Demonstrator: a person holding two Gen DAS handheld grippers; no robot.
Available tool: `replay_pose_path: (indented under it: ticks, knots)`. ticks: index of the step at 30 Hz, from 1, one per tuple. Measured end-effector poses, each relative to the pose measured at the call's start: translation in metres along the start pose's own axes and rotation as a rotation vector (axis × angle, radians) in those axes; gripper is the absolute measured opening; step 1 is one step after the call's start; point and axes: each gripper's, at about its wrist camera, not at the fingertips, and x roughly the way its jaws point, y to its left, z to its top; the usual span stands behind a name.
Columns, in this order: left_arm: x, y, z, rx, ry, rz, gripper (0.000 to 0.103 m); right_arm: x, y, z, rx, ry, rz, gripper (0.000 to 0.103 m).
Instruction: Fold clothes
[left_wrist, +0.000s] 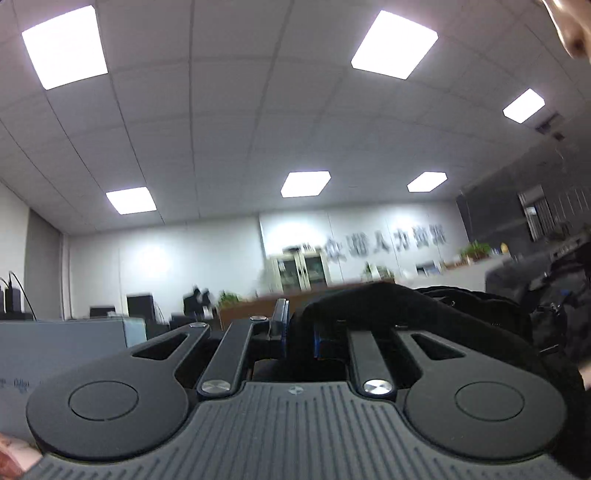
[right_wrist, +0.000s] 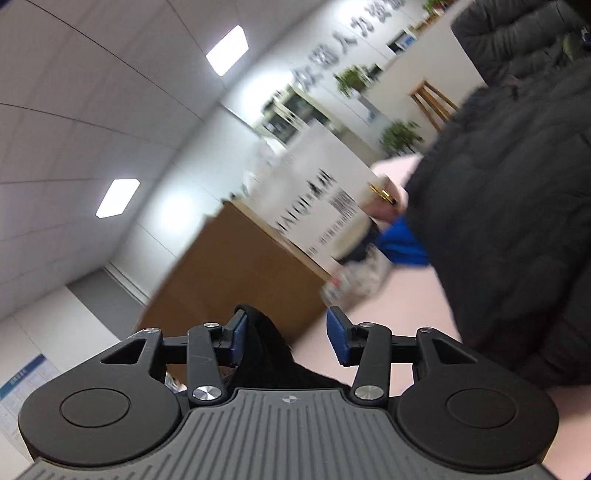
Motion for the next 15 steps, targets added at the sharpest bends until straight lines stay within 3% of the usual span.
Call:
replay_pose_path:
  ticks: [2,6,7,11,15]
  knots:
    - [0.001,-0.002,-0.012,-0.024,0.042,-0.021,0.011,-0.003,-0.011,-0.002,0.032,-0.006,-0.012,0.074]
    - [0.007,0.013,-0.029,-0.093,0.078,0.025,0.011,-0.024,-0.051,0.004,0.216,-0.098,-0.025,0.077]
    - [0.007,0.019,-0.031,-0.108,0.080,0.033,0.011,-0.029,-0.055,0.005,0.209,-0.096,-0.032,0.077]
    - [0.004,0.024,-0.023,-0.103,0.073,0.027,0.011,-0.041,-0.035,-0.001,-0.035,-0.057,-0.093,0.077]
    - [0.008,0.016,-0.008,-0.128,0.044,-0.007,0.011,-0.025,-0.001,-0.014,-0.232,0.042,-0.032,0.080]
